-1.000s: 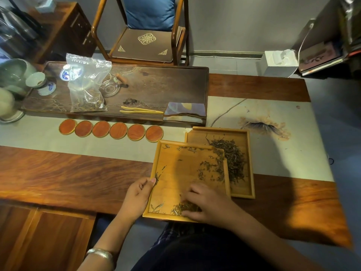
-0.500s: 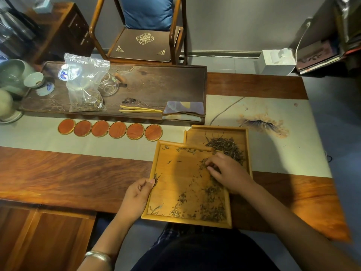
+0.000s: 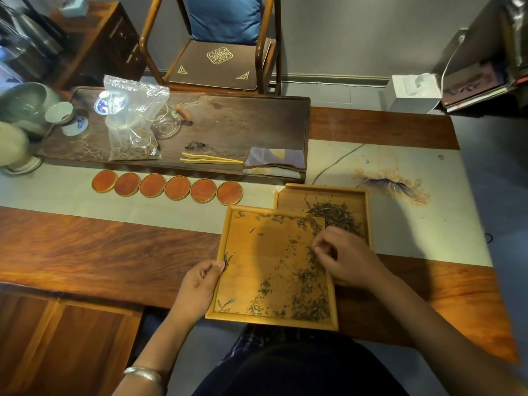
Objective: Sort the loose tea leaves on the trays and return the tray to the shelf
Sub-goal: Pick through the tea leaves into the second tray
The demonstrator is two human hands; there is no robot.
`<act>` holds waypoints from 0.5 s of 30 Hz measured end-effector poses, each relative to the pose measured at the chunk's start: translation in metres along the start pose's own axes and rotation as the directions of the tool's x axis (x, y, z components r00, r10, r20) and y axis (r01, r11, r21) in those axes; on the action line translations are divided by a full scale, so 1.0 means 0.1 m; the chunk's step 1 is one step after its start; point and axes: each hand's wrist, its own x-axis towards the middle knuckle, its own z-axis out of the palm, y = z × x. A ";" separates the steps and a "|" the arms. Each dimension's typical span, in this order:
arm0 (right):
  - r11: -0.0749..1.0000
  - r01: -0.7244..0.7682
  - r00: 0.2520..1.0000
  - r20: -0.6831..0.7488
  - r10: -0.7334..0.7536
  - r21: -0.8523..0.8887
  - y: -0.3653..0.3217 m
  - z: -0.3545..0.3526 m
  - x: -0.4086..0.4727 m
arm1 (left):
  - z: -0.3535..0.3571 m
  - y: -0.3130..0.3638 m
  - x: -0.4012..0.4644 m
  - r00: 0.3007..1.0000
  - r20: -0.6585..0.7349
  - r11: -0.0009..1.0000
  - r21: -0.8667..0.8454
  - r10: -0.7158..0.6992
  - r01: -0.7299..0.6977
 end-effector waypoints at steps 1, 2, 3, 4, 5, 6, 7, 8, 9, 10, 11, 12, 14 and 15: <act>0.999 0.035 0.998 0.050 -0.033 -0.030 -0.04 0.02 -0.04 | -0.01 -0.01 0.00 1.000 0.002 1.000 -0.003 -0.005 0.005; 0.996 0.067 0.995 0.077 -0.062 -0.063 -0.06 0.04 -0.07 | -0.01 -0.01 0.00 1.000 0.005 1.000 -0.011 -0.009 0.009; 0.992 0.088 0.993 0.085 -0.080 -0.092 -0.08 0.07 -0.09 | -0.01 -0.01 0.01 1.000 0.008 1.000 -0.019 -0.013 0.013; 0.989 0.092 0.994 0.077 -0.083 -0.116 -0.07 0.10 -0.09 | -0.01 -0.01 0.01 1.000 0.010 1.000 -0.021 -0.013 0.013; 0.988 0.081 0.995 0.060 -0.074 -0.134 -0.06 0.12 -0.07 | -0.01 0.00 0.01 1.000 0.011 1.000 -0.017 -0.011 0.011; 0.988 0.059 0.998 0.039 -0.054 -0.143 -0.04 0.13 -0.05 | -0.01 0.00 0.01 1.000 0.011 1.000 -0.010 -0.008 0.008; 0.989 0.033 0.999 0.018 -0.030 -0.146 -0.02 0.13 -0.01 | 0.00 0.01 0.01 1.000 0.013 1.000 -0.007 -0.006 0.006; 0.989 0.008 1.000 -0.001 -0.009 -0.146 0.00 0.13 0.03 | 0.01 0.02 0.00 1.000 0.020 1.000 -0.010 -0.004 0.005; 0.989 -0.011 1.000 -0.019 0.009 -0.145 0.02 0.13 0.07 | 0.01 0.02 0.00 1.000 0.030 1.000 -0.017 -0.004 0.004; 0.990 -0.029 0.999 -0.037 0.024 -0.140 0.05 0.13 0.12 | 0.02 0.03 -0.01 0.999 0.038 1.000 -0.020 -0.003 0.004; 0.990 -0.047 0.998 -0.054 0.041 -0.131 0.07 0.12 0.16 | 0.03 0.04 -0.02 0.999 0.042 1.000 -0.021 -0.002 0.003; 0.990 -0.071 0.996 -0.066 0.063 -0.121 0.09 0.11 0.21 | 0.03 0.04 -0.02 0.999 0.042 1.000 -0.024 0.003 -0.002; 0.986 -0.128 0.990 -0.076 0.121 -0.107 0.15 0.10 0.29 | 0.03 0.05 -0.04 0.999 0.038 1.000 -0.025 0.019 -0.018; 0.982 -0.155 0.986 -0.077 0.148 -0.104 0.18 0.09 0.31 | 0.02 0.05 -0.05 0.999 0.035 0.999 -0.023 0.023 -0.022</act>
